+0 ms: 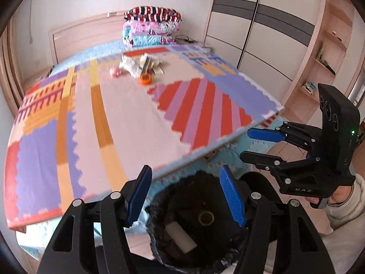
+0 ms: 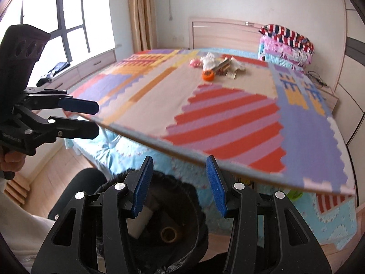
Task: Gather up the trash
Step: 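Raise both open grippers from the bin back toward the mat, then grasp the orange bottle cap with the right gripper while the left gripper grasps the metal ruler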
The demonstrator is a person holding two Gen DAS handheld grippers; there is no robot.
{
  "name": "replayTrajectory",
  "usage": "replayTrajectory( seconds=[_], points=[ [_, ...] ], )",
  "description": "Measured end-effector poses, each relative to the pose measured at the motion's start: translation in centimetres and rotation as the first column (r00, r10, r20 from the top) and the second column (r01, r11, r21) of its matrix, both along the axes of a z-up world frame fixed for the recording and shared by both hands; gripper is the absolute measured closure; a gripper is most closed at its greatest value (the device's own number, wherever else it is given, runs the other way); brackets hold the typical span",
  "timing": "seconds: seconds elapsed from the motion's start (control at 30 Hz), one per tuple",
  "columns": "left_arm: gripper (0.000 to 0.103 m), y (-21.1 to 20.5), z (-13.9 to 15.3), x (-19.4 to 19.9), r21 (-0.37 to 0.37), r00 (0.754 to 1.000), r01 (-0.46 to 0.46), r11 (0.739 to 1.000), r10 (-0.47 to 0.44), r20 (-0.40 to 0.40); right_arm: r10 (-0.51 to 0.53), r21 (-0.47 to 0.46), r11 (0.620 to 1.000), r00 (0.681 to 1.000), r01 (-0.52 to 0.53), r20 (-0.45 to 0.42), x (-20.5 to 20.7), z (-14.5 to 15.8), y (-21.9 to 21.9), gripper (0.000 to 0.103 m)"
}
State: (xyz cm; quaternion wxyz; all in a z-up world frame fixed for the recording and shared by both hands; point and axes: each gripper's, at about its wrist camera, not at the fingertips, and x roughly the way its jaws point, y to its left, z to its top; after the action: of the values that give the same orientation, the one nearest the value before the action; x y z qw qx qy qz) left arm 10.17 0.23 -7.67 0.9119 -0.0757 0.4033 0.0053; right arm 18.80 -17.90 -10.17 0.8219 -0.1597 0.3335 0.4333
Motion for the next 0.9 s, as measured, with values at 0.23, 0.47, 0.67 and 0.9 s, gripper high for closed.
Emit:
replayTrajectory(
  seconds=[0.23,0.47,0.67,0.9],
  points=[
    [0.044,2.1,1.7,2.0,0.023,0.999,-0.020,1.000,0.019,0.036,0.002,0.006,1.000,1.000,-0.002,0.029,1.7,1.0,1.2,0.055],
    [0.044,4.7,2.6,4.4,0.008,0.998,-0.039,0.999,0.039,0.052,0.016,0.002,1.000,0.999,-0.016,0.052,3.7,1.7,3.2,0.055],
    [0.044,7.0,2.2,6.4,-0.021,0.997,-0.069,0.997,0.070,0.038,0.021,-0.011,1.000,0.997,-0.021,0.075,6.0,2.0,5.8,0.055],
    [0.044,9.4,1.8,9.8,-0.056,0.997,-0.069,0.996,0.070,0.032,0.029,-0.034,0.999,0.995,-0.026,0.094,9.2,1.9,9.9,0.055]
  ],
)
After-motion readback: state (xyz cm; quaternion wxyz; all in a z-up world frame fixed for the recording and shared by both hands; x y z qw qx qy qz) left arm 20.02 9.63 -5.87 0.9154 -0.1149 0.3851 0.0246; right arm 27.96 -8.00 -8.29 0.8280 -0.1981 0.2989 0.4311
